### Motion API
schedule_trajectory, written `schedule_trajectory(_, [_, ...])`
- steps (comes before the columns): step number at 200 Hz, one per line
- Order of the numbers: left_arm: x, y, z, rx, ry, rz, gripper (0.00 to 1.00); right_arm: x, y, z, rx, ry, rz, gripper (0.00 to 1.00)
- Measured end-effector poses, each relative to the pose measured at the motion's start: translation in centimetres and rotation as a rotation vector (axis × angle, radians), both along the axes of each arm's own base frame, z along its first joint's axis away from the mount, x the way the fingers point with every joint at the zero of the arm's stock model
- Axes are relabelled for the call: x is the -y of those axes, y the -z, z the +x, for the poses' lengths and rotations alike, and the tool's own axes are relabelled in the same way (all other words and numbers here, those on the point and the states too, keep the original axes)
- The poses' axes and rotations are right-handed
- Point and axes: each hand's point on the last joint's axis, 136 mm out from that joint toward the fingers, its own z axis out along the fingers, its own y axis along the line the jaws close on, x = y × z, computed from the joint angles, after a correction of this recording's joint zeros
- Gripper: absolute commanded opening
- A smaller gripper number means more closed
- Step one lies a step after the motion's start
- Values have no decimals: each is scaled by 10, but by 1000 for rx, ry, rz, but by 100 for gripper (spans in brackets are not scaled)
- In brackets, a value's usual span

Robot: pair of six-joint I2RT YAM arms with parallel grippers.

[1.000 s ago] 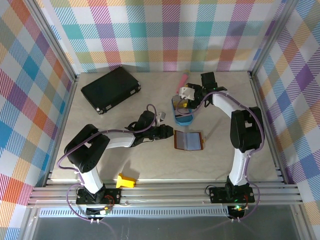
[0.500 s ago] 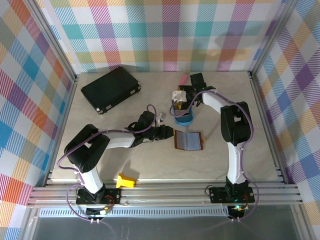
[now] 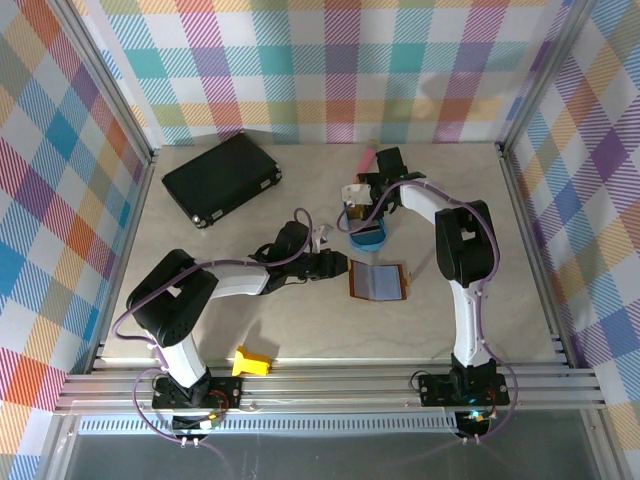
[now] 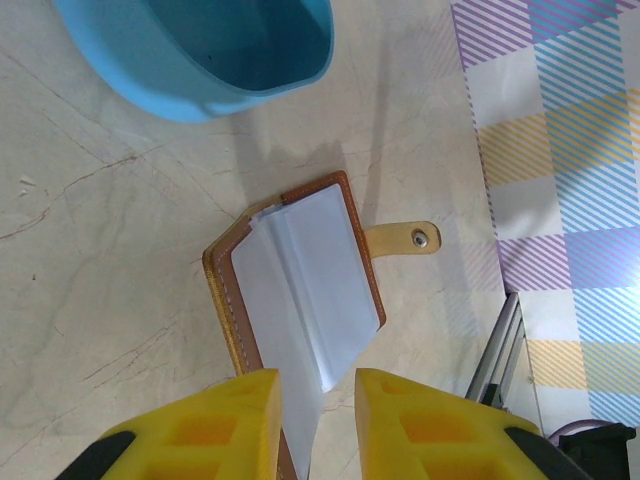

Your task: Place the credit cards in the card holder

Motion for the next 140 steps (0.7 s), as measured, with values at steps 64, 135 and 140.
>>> schedule_trajectory(64, [2,-6,2,17,-1,-18,26,3,-14,16,59,55,2,71])
schedule_trajectory(135, [3,-8,3,13,-8,-29,26,3,-15,17,54,74,12,65])
schedule_trajectory(140, [3,-9,3,14,-8,-30,26,3,-15,17,51,75,13,63])
